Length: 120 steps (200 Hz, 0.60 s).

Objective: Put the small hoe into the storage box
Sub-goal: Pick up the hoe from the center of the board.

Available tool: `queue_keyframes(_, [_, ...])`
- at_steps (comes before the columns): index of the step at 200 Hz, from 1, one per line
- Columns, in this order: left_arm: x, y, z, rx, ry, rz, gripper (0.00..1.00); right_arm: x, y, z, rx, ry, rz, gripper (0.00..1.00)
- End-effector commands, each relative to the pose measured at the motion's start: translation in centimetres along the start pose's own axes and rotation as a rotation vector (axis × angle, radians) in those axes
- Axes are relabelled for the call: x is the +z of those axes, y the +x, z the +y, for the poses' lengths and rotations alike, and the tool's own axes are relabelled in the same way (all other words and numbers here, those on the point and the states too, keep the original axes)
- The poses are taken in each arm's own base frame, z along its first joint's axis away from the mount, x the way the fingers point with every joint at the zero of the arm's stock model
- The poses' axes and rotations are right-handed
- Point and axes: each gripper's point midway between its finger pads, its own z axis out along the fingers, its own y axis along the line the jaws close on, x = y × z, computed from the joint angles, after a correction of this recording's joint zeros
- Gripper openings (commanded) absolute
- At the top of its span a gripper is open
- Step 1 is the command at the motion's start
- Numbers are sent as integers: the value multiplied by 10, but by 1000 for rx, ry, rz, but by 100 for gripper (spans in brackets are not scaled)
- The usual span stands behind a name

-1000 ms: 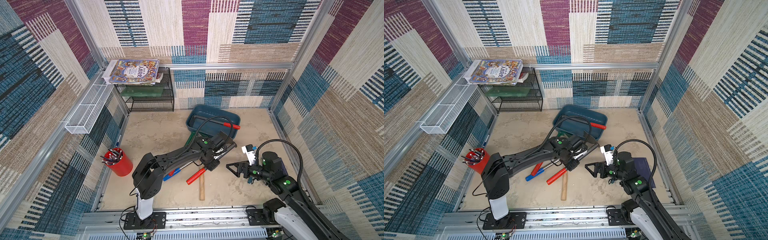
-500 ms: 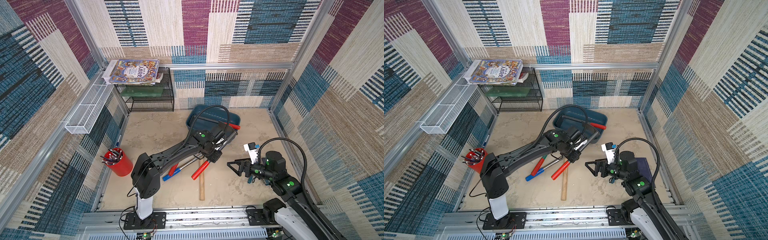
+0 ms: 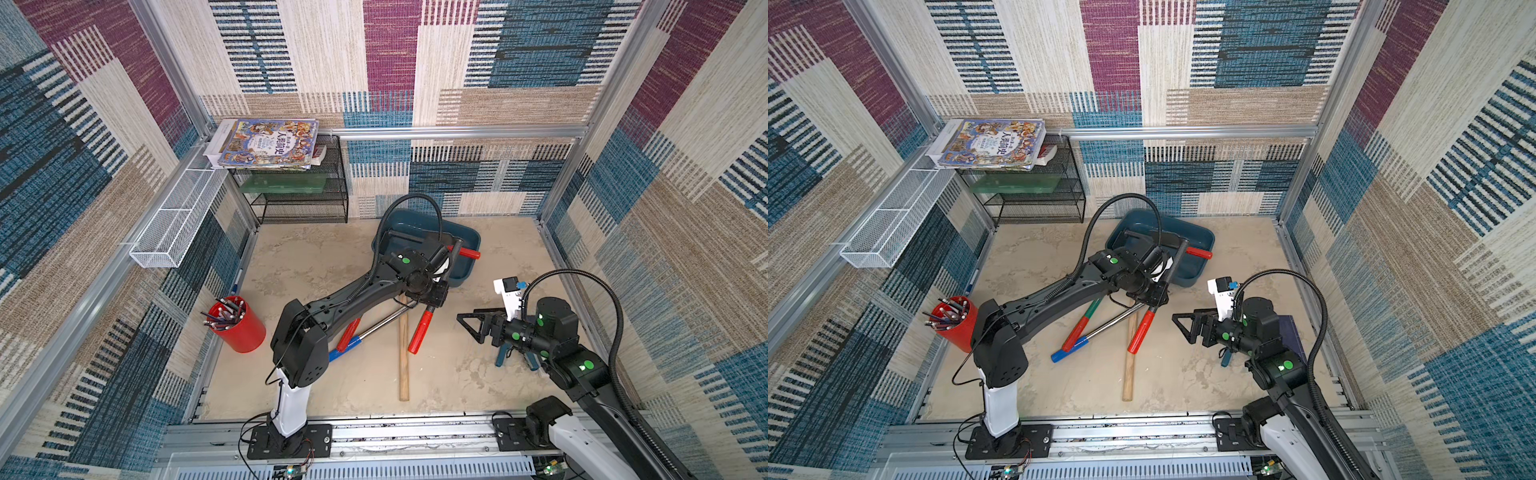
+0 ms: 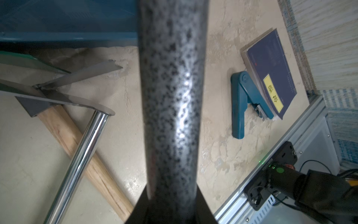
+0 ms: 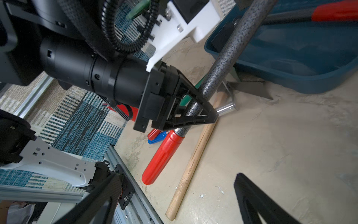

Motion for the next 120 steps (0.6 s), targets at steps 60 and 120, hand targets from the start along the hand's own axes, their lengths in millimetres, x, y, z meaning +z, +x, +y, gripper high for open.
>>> queue_keyframes(60, [3, -72, -14, -156, 111, -170, 0, 1, -21, -2, -20, 46, -40, 96])
queue_keyframes(120, [12, -114, -14, -226, 121, -255, 0, 2, -31, -4, -12, 75, -48, 96])
